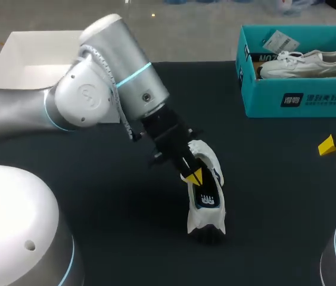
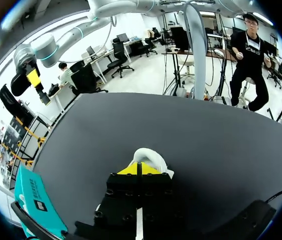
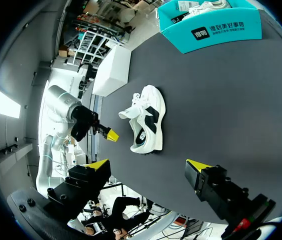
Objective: Take the shoe out of the shoebox, open the shoe tongue, remove and reinsert the insole, then place the shoe into the shoebox
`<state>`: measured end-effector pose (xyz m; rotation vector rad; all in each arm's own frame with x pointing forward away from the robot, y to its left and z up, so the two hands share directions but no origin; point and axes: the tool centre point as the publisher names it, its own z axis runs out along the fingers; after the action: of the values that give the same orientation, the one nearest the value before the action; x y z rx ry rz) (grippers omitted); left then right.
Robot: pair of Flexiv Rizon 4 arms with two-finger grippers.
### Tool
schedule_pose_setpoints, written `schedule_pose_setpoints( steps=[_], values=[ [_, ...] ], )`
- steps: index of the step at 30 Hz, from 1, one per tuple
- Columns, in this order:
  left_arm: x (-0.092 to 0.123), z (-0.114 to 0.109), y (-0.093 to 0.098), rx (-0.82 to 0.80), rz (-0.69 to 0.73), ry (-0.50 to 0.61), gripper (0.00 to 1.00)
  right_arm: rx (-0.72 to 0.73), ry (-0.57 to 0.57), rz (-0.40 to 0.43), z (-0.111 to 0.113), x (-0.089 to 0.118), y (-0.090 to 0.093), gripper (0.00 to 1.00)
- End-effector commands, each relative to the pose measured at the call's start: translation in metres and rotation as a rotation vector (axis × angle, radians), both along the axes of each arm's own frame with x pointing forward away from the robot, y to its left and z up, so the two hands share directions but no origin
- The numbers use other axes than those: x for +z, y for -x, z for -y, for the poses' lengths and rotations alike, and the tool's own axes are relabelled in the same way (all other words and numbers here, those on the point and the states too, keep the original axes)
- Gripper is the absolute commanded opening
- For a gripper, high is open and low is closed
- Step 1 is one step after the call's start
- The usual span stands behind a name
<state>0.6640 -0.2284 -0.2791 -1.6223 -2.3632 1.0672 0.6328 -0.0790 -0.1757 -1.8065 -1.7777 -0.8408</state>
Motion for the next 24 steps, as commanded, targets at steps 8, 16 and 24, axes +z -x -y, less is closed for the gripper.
schedule_pose_setpoints(
  steps=[8, 16, 24],
  values=[
    [-0.024, 0.011, -0.006, -0.540, 0.375, -0.313, 0.00, -0.054, 0.001, 0.052, 0.000, 0.001, 0.009, 1.00],
    [-0.028, 0.011, -0.011, -0.581, 0.381, -0.302, 0.00, -0.054, 0.001, 0.052, 0.000, 0.001, 0.009, 1.00],
    [-0.033, 0.013, -0.012, -0.563, 0.363, -0.290, 0.00, -0.054, 0.001, 0.052, 0.000, 0.001, 0.009, 1.00]
  ],
)
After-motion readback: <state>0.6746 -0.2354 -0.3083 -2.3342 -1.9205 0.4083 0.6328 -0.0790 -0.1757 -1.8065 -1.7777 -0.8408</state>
